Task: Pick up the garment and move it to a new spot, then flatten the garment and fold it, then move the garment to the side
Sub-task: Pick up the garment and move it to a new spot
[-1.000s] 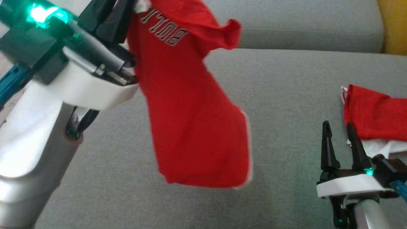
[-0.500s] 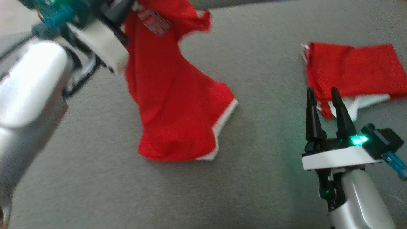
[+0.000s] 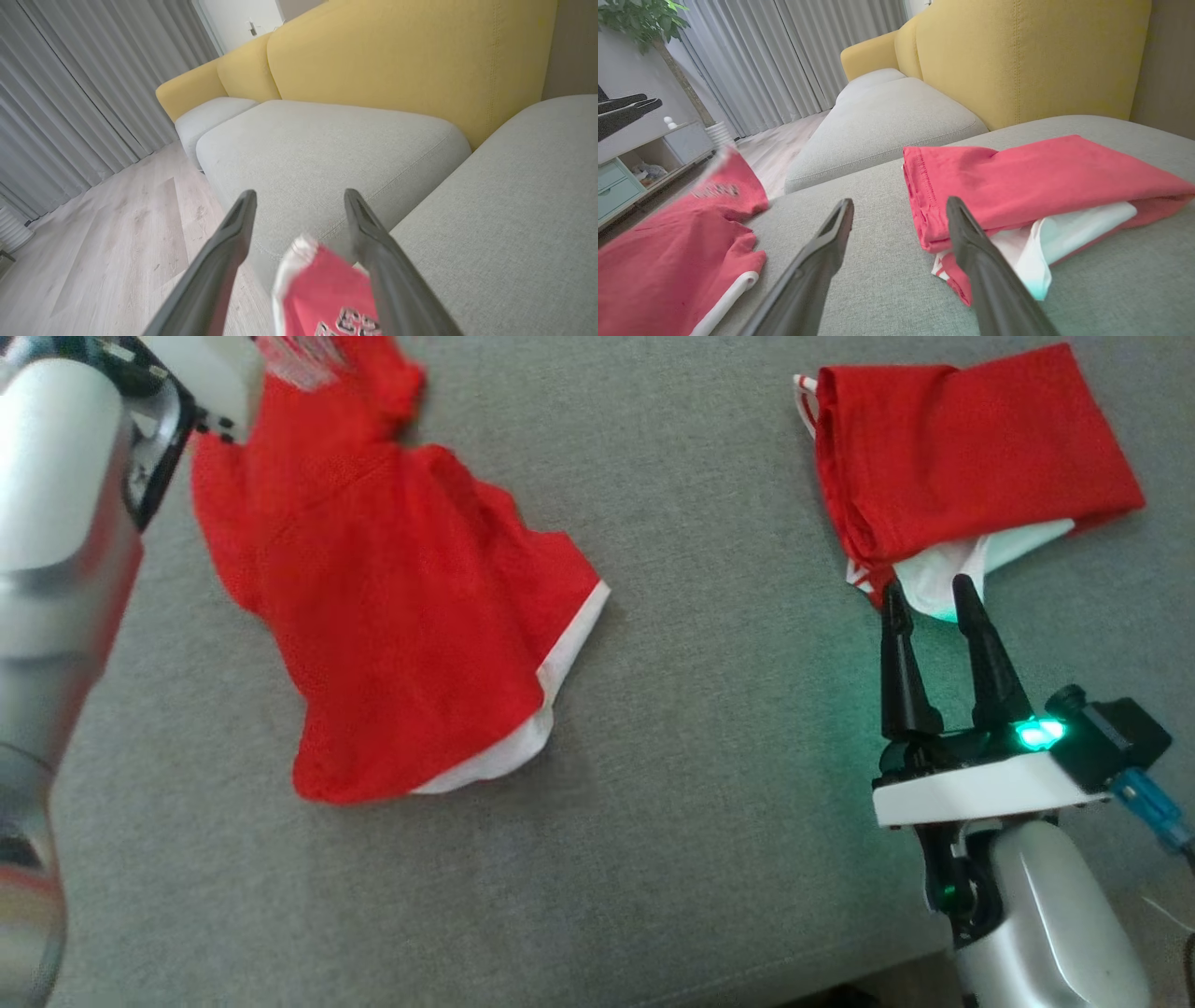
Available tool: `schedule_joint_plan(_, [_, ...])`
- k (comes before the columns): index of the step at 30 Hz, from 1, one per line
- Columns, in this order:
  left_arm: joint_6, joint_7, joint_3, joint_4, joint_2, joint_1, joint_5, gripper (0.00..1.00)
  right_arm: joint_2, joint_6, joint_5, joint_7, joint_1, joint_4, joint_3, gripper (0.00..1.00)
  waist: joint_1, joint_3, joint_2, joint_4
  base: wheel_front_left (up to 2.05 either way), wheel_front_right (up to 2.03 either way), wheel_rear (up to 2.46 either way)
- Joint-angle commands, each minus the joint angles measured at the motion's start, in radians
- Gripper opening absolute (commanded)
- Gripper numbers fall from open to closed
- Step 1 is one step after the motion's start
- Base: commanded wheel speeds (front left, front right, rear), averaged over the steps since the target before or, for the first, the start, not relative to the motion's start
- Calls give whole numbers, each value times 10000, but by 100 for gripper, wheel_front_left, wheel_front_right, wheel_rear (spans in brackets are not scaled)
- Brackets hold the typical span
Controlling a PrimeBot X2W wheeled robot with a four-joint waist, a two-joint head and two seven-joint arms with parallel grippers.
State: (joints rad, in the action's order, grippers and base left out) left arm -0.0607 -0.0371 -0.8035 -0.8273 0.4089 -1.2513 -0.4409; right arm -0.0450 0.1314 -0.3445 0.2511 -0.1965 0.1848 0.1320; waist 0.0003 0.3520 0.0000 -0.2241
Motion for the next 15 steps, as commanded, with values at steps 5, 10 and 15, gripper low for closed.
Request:
schedule_joint_plan(5, [-99, -1029, 529, -289, -78, -397, -315, 100, -53, -7, 273, 107, -123, -327, 14, 100, -3, -464, 0, 712, 0, 0, 0])
schedule_joint_plan(10, [-189, -1804, 622, -267, -369, 122, -590, 100, -53, -7, 578, 107, 56, -227, -361, 100, -3, -1119, 0, 1500, 0, 0, 0])
schedule_joint_plan(15, [67, -2142, 883, 387, -448, 1344, -926, 100, -53, -7, 888, 107, 408, -96, -828, 100, -3, -1856, 0, 2362, 0, 0, 0])
